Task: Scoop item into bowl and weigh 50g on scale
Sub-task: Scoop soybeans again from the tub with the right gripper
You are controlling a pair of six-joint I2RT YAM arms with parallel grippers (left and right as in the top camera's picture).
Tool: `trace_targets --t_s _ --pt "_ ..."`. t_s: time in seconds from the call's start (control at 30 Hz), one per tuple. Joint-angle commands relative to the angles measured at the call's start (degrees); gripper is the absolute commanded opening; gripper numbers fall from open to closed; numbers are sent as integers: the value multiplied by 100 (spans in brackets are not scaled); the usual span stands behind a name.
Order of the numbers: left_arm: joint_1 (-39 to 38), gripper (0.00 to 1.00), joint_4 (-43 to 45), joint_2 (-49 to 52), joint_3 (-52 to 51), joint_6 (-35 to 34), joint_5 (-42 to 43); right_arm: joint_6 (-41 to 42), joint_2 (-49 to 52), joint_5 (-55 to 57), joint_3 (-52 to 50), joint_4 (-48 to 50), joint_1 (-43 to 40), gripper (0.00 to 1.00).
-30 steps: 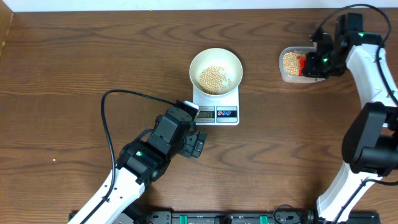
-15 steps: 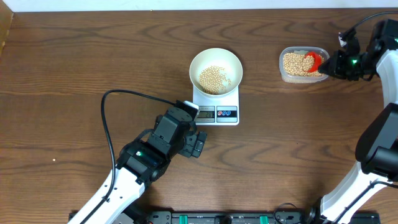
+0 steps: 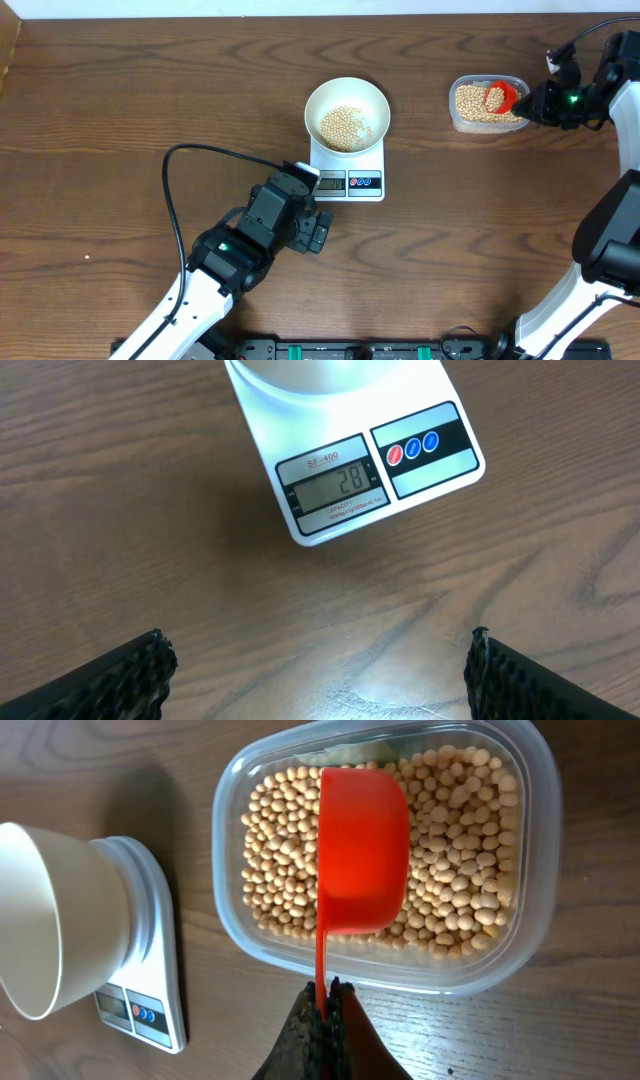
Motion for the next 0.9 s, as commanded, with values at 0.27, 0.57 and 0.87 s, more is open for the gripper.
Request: trace_targets --t_s 0.27,0.57,0.87 --pt "-13 95 2 7 42 13 -52 -345 -236 44 57 -94 83 1" --pt "-13 95 2 7 42 13 -50 -343 -236 -737 57 -175 -98 1" --pt "-13 95 2 7 42 13 -52 -348 -236 -1399 57 -387 -446 1"
